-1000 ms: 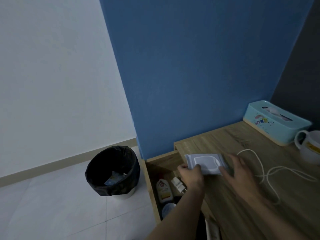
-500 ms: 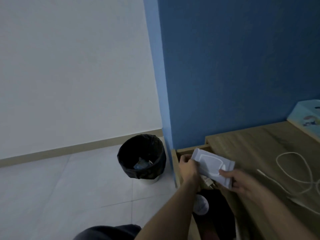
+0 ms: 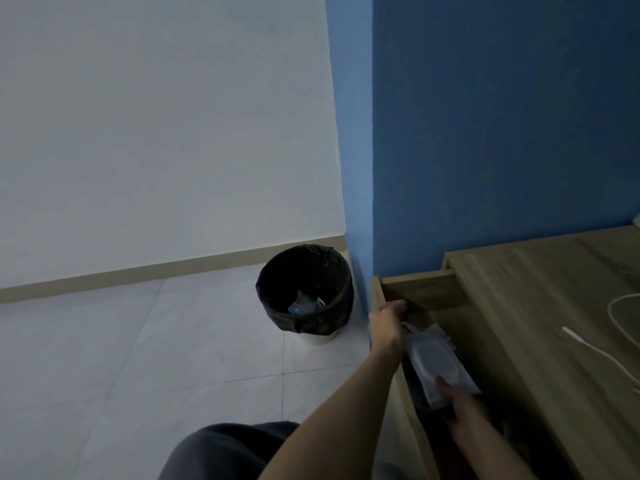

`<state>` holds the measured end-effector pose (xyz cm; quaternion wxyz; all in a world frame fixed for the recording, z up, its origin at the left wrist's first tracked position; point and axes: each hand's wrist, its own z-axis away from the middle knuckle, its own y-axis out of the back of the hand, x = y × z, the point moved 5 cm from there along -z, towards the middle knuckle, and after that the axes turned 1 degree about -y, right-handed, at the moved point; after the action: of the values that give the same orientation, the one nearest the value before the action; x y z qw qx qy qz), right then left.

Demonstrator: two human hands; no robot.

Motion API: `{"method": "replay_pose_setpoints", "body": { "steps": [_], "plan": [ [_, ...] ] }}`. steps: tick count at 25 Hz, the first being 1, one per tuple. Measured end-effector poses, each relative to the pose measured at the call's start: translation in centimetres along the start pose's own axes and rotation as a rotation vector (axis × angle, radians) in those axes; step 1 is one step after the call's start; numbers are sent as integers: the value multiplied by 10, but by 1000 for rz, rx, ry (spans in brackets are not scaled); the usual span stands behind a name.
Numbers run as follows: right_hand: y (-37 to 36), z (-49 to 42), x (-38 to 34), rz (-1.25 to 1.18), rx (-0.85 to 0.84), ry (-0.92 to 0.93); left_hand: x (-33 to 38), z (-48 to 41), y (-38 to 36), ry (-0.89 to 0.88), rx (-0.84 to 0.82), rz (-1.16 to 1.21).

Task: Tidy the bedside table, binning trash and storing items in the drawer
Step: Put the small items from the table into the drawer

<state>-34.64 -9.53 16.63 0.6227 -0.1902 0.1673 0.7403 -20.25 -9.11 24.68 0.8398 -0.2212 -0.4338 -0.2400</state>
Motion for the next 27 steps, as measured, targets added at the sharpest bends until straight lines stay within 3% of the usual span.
{"method": "replay_pose_setpoints", "body": {
  "steps": [3,7,11,14,17,19,23,27],
  "plan": [
    [0,-10,18,6,-6,-37,0,-3,2,-19,-22,-35],
    [-1,-1,13,111,32,65,0,-2,3,-35,-23,-43],
    [0,26,-8,736,85,186,0,2,3,-38,-10,-60],
    [0,68,-58,948,226,686,1,16,-9,-39,-69,-78],
    [33,118,-100,607,424,1221,5,39,-38,-48,-173,-83],
    [71,122,-110,597,594,1360,0,51,-66,-48,-280,-125],
    [135,76,-89,912,688,1250,-24,65,-119,-47,-382,-285],
    [155,65,-72,1007,697,1159,-46,66,-137,-140,-371,-469]
  ]
}}
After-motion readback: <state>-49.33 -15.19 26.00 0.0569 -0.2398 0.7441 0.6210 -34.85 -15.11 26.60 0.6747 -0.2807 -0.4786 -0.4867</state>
